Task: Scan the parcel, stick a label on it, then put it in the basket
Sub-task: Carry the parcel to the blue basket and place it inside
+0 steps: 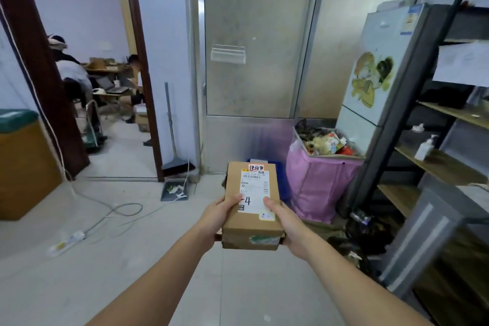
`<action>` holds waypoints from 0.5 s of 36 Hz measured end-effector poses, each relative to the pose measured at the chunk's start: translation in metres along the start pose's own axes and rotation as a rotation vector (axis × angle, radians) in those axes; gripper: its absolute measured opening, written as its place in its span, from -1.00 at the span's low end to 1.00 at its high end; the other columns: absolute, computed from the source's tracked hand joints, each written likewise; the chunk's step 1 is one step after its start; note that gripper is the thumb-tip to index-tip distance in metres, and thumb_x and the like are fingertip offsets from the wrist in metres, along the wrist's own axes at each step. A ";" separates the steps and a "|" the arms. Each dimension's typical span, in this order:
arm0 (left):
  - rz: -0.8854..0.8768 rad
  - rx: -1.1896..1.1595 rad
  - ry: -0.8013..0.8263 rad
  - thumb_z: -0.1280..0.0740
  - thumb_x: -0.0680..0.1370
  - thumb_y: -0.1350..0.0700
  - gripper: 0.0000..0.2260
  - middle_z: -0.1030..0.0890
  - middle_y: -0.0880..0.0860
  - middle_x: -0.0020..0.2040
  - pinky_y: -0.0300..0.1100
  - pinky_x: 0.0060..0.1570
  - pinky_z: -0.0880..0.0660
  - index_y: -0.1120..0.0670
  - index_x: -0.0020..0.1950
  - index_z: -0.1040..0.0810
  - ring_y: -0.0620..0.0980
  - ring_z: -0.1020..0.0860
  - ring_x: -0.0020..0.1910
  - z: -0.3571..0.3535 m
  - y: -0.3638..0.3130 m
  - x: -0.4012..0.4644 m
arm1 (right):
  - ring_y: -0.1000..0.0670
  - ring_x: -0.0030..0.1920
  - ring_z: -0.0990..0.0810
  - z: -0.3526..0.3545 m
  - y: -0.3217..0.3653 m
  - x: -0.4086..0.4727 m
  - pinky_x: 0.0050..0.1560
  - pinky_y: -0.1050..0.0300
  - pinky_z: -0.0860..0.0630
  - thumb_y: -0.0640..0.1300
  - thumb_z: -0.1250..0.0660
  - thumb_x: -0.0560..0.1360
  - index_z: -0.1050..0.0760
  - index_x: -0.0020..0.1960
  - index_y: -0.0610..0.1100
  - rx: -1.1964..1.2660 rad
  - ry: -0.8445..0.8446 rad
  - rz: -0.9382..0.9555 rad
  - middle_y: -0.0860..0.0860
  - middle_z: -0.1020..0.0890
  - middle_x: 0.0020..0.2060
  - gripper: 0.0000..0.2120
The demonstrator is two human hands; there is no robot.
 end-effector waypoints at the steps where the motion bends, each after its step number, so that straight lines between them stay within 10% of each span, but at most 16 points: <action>1: -0.001 -0.001 -0.010 -0.44 0.48 -0.28 -0.66 -0.78 -0.07 0.06 0.03 0.09 -0.63 -0.19 0.19 -0.69 0.05 -0.71 0.11 0.006 -0.003 0.007 | -0.11 0.13 -0.74 -0.004 0.002 0.011 0.25 -0.17 -0.63 0.16 -0.42 0.55 -0.53 0.31 0.13 -0.006 0.011 -0.008 -0.01 -0.78 0.09 -0.64; 18: 0.047 -0.039 -0.026 -0.42 0.53 -0.24 -0.72 -0.78 -0.06 0.05 0.08 0.16 -0.62 -0.20 0.18 -0.67 0.05 -0.71 0.11 0.097 -0.071 0.196 | -0.13 0.13 -0.74 -0.073 0.063 0.218 0.24 -0.23 -0.64 0.18 -0.42 0.54 -0.48 0.37 0.14 -0.061 0.001 -0.045 -0.02 -0.75 0.14 -0.57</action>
Point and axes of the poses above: each hand's wrist, its own x-axis towards the middle knuckle, its own z-axis out of the back of the hand, y = z × x, the point moved 7 cm from there along x, towards the middle knuckle
